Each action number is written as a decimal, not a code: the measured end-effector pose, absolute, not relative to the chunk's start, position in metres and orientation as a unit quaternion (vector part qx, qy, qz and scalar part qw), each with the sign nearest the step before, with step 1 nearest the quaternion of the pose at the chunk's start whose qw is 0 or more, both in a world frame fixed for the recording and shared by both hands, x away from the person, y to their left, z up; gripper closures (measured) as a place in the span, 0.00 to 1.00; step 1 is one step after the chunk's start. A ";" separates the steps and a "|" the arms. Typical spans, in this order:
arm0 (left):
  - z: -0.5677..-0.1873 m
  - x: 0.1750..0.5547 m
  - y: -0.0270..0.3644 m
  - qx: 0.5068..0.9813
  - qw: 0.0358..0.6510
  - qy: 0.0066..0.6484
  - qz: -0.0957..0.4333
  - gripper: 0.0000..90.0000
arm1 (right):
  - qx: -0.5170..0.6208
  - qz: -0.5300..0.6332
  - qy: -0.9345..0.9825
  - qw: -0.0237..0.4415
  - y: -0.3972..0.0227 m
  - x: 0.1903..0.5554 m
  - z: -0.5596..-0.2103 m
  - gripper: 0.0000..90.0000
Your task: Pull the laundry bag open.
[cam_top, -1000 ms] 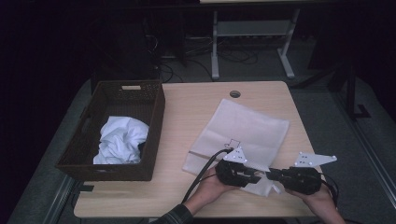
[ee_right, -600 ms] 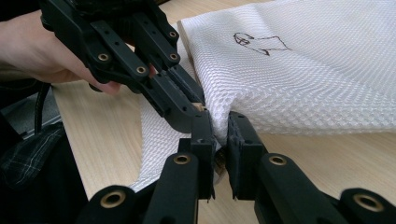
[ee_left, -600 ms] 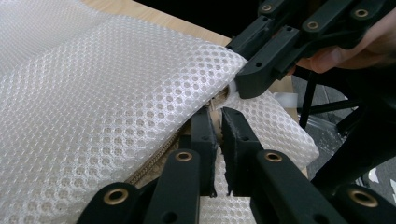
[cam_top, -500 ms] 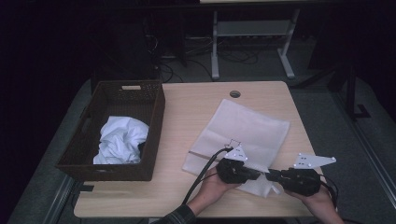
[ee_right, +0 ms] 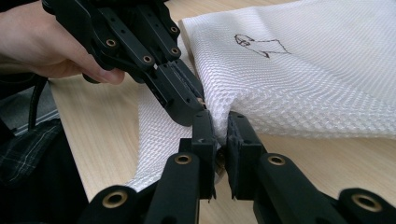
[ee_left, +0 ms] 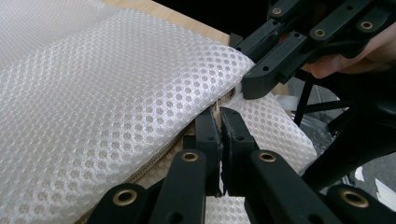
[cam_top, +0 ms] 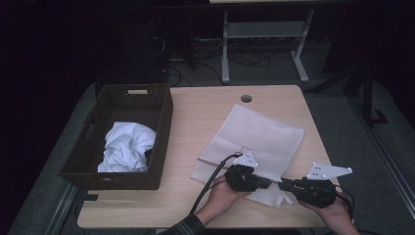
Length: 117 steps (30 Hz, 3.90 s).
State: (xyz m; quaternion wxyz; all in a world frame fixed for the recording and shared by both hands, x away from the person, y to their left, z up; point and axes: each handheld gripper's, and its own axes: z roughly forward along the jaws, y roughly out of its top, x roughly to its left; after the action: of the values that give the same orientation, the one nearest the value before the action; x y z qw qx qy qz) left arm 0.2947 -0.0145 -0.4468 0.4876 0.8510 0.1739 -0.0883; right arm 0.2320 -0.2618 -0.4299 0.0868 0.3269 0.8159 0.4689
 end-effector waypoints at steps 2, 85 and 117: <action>-0.446 0.295 -0.014 0.851 0.489 0.173 -0.090 0.97 | 0.325 0.470 0.816 0.092 -0.262 0.231 -0.429 0.92; -0.448 0.331 0.044 0.860 0.444 0.251 -0.025 0.97 | 0.361 0.449 0.808 0.122 -0.283 0.229 -0.426 0.93; -0.456 0.350 0.068 0.869 0.390 0.305 0.024 0.97 | 0.375 0.439 0.805 0.138 -0.283 0.229 -0.425 0.93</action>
State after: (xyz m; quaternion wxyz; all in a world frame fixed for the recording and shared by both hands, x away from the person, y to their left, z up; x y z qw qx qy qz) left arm 0.3495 0.0682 -0.4556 0.3902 0.8686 0.3046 0.0242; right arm 0.2292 -0.2834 -0.4254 0.1383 0.3748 0.8048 0.4391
